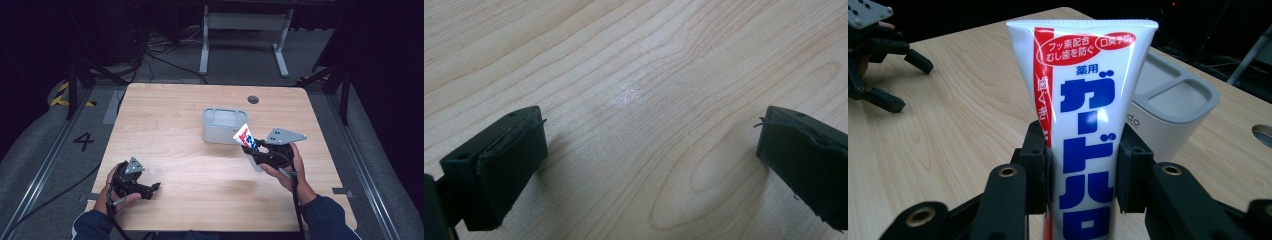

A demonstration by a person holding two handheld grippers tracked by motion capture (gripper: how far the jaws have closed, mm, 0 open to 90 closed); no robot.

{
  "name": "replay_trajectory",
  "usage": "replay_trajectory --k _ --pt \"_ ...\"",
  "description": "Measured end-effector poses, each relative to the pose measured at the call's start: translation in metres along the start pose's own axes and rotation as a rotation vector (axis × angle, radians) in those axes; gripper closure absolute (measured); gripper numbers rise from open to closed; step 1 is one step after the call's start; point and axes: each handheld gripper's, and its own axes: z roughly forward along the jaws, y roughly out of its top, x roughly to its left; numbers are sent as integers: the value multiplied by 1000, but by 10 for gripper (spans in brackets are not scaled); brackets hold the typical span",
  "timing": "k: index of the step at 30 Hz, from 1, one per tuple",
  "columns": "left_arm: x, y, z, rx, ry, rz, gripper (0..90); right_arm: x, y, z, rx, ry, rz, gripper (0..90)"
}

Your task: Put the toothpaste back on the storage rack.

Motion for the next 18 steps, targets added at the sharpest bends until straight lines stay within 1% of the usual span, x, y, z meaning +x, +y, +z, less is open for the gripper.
replay_trajectory --k 5,9,16,18 --pt "0 0 0 0 0 0 3 4 7 8 -11 12 -11 650" --pt "0 0 0 0 0 0 3 5 15 13 -27 18 -8 649" --pt "0 0 0 0 0 0 3 7 30 20 -64 18 -15 648" --pt "0 0 0 0 0 0 3 7 34 23 -74 10 -22 648"
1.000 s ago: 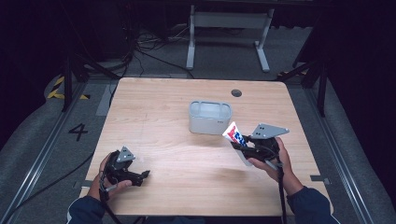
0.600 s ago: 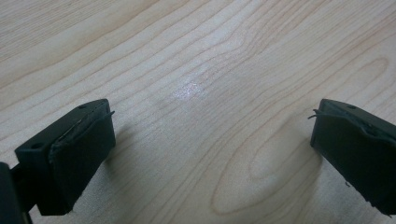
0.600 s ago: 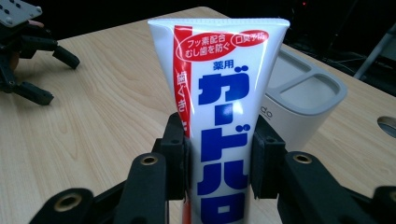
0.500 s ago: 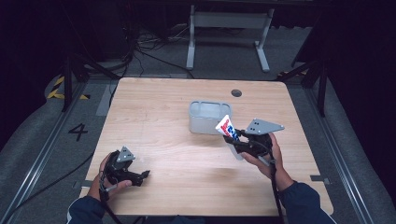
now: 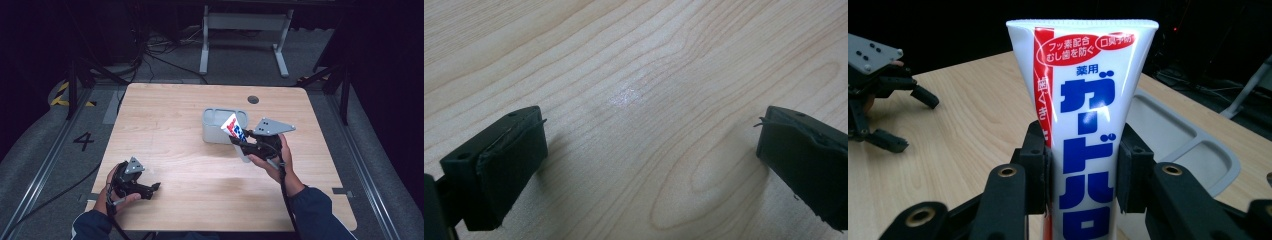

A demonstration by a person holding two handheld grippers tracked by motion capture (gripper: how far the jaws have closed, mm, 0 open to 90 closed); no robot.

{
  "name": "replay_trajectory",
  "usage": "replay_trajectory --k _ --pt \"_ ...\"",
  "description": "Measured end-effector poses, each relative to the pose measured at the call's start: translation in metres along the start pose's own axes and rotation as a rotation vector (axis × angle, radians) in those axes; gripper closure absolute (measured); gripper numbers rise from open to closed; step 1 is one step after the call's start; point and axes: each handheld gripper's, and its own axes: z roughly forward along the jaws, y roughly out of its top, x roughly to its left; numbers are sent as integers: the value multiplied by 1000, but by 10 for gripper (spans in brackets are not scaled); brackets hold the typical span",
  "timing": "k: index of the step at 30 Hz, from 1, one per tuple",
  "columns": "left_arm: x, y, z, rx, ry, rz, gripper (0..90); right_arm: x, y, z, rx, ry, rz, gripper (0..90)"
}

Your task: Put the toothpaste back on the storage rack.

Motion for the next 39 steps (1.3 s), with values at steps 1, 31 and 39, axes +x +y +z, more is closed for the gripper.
replay_trajectory --k 1,31,39 --pt "0 0 0 0 0 0 3 0 2 1 -5 -4 2 648" --pt "1 0 -1 5 -6 8 3 -14 43 33 -197 -62 2 656" --pt "1 0 -1 6 -8 8 3 -23 51 44 -211 -89 27 656"
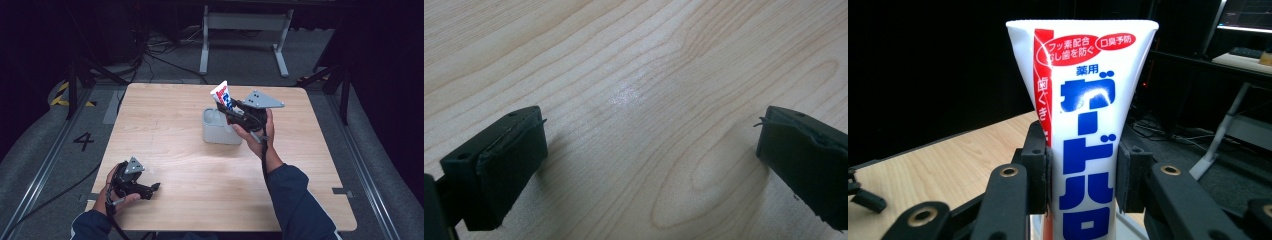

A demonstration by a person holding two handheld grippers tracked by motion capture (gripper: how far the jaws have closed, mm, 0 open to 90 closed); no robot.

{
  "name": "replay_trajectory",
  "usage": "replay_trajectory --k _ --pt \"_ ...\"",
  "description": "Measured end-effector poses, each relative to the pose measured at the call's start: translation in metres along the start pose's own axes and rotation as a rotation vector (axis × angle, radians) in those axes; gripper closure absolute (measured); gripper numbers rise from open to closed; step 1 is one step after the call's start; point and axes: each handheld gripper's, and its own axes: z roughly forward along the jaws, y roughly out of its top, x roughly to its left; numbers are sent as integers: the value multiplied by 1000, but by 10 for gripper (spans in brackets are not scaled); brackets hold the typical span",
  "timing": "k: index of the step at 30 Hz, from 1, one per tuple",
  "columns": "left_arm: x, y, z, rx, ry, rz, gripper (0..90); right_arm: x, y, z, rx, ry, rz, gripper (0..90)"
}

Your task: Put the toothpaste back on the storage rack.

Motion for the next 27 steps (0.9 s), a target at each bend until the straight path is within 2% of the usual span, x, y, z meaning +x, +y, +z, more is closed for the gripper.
replay_trajectory --k 4,17,27 --pt "0 0 0 -1 0 -2 3 -6 0 7 0 -11 19 656" --pt "0 0 0 -1 3 1 4 -21 -3 27 26 -37 23 656" --pt "0 0 0 -1 4 -2 4 -22 -11 38 54 -30 24 656"
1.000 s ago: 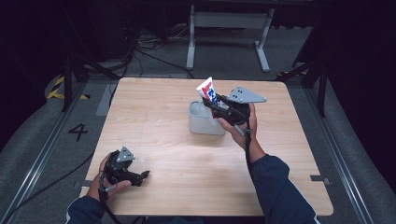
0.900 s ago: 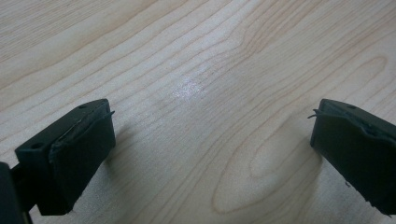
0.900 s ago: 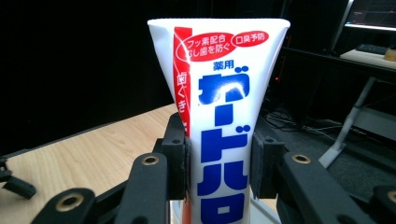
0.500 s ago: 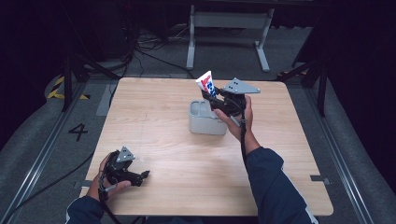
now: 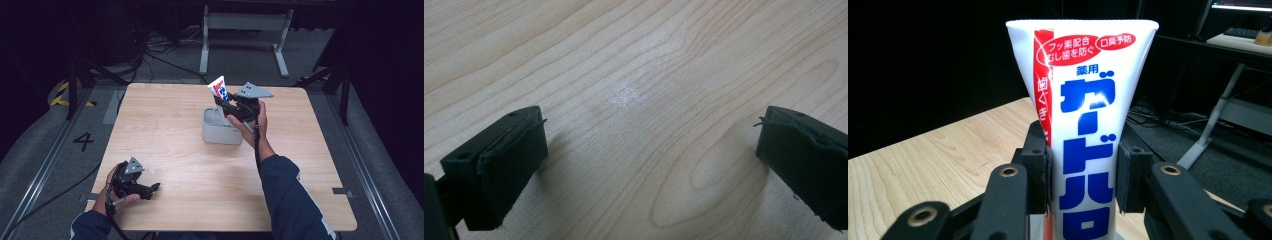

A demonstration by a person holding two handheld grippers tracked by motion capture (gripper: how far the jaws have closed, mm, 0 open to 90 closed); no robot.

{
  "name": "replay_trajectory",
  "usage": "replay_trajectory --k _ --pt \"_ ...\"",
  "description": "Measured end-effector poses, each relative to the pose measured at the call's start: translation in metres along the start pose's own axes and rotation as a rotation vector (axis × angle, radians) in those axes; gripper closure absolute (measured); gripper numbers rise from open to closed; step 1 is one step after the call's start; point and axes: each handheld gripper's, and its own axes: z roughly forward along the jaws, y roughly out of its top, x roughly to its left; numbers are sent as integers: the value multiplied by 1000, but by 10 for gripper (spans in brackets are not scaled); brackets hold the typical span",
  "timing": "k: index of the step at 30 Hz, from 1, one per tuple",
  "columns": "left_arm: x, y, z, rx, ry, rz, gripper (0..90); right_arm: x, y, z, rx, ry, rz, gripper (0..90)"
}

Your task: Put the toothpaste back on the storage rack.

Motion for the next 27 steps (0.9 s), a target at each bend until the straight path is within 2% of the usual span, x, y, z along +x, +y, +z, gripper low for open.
replay_trajectory --k 12,19,24,27 --pt "-1 -1 0 -5 -1 -10 5 -2 -3 2 9 -1 3 652" --pt "-1 -1 0 -5 1 -8 5 -3 -7 6 37 5 -15 650" --pt "-1 -1 0 -6 0 -7 5 -2 -11 8 66 23 -52 648" --pt "0 -1 0 -7 -2 -5 5 -3 -12 6 71 32 -48 647"
